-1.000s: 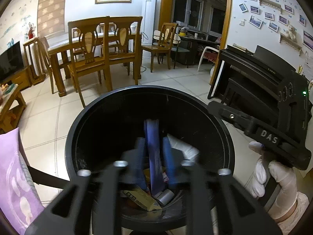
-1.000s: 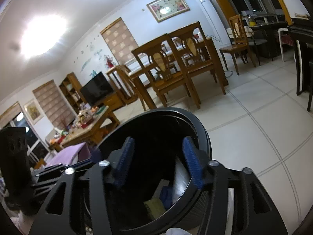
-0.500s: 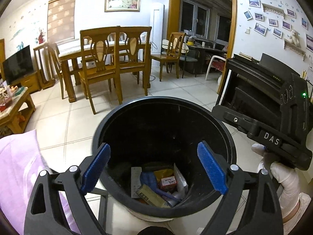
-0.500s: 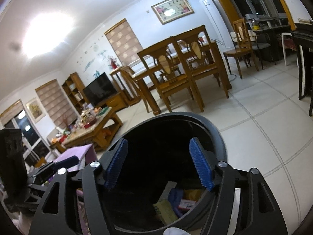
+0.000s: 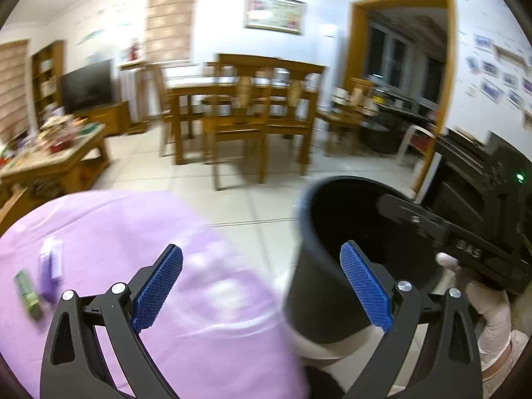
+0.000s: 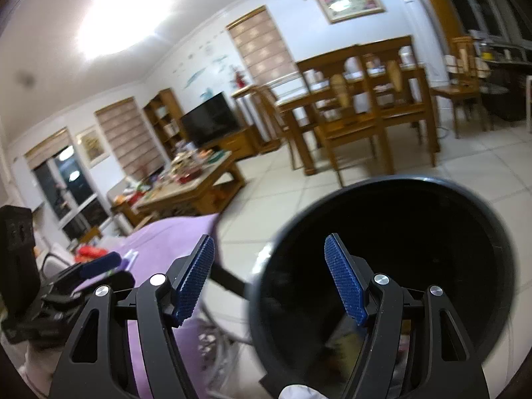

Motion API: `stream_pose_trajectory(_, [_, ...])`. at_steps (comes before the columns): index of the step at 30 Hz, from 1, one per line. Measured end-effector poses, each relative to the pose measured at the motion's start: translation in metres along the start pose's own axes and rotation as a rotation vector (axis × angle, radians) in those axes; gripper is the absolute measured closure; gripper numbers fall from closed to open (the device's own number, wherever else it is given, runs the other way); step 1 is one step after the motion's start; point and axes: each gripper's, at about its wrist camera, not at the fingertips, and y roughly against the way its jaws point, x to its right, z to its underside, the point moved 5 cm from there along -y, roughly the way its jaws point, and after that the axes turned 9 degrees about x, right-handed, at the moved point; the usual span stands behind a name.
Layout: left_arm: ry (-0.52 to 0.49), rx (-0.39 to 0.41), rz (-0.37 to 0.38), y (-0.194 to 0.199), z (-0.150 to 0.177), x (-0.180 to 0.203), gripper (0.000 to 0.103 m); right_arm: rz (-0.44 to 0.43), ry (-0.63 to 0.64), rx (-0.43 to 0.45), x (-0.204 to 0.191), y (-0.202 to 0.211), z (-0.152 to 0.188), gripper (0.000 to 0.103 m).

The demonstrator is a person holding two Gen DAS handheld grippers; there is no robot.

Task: Collect trash
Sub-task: 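Move both tools back over the table, then grasp the green Doublemint pack with the left tool while the right tool grasps the purple spray bottle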

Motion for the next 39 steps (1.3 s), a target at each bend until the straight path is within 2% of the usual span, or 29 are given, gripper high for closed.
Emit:
stream_pose_trajectory(3, [0.060,-0.003,-0.097,0.014,0.004,-0.051,0.007,-0.055,0.024,-0.033,-0.039,-0.023,0.006,0.029])
stream_pose_trajectory(6, [0.130,-0.011,-0.213,0.028,0.011,-0.108,0.007,-0.111,0.059,-0.071,-0.079,-0.045,0.012,0.029])
stream_pose_trajectory(11, [0.262,-0.066,-0.386,0.042,0.029,-0.199,0.008,-0.189,0.114,-0.127,-0.144,-0.076,0.022,0.029])
stream_pose_trajectory(13, [0.295,-0.098,-0.428,0.040,0.033,-0.223,0.011,-0.212,0.129,-0.143,-0.163,-0.084,0.026,0.029])
stream_pose_trajectory(15, [0.340,-0.142,-0.439,0.034,0.037,-0.241,0.029,-0.237,0.142,-0.161,-0.183,-0.091,0.029,0.029])
stream_pose_trajectory(18, [0.407,-0.205,-0.435,0.021,0.048,-0.265,0.041,-0.268,0.168,-0.173,-0.212,-0.099,0.033,0.029])
stream_pose_trajectory(20, [0.449,-0.232,-0.411,0.013,0.053,-0.273,0.042,-0.284,0.189,-0.178,-0.230,-0.104,0.034,0.029])
stream_pose_trajectory(24, [0.414,-0.229,-0.425,0.018,0.054,-0.265,0.043,-0.301,0.228,-0.200,-0.260,-0.118,0.038,0.029])
stream_pose_trajectory(26, [0.357,-0.235,-0.443,0.017,0.056,-0.259,0.044,-0.305,0.257,-0.226,-0.278,-0.129,0.042,0.029])
stream_pose_trajectory(28, [0.313,-0.236,-0.442,0.015,0.057,-0.259,0.052,-0.306,0.292,-0.262,-0.297,-0.138,0.051,0.029])
stream_pose_trajectory(30, [0.295,-0.248,-0.463,0.020,0.059,-0.260,0.073,-0.307,0.330,-0.301,-0.316,-0.157,0.058,0.029])
stream_pose_trajectory(36, [0.318,-0.227,-0.463,0.037,0.065,-0.276,0.073,-0.313,0.418,-0.418,-0.366,-0.214,0.082,0.029])
stream_pose_trajectory(39, [0.345,-0.179,-0.486,0.047,0.062,-0.286,0.073,-0.302,0.450,-0.462,-0.387,-0.243,0.098,0.029])
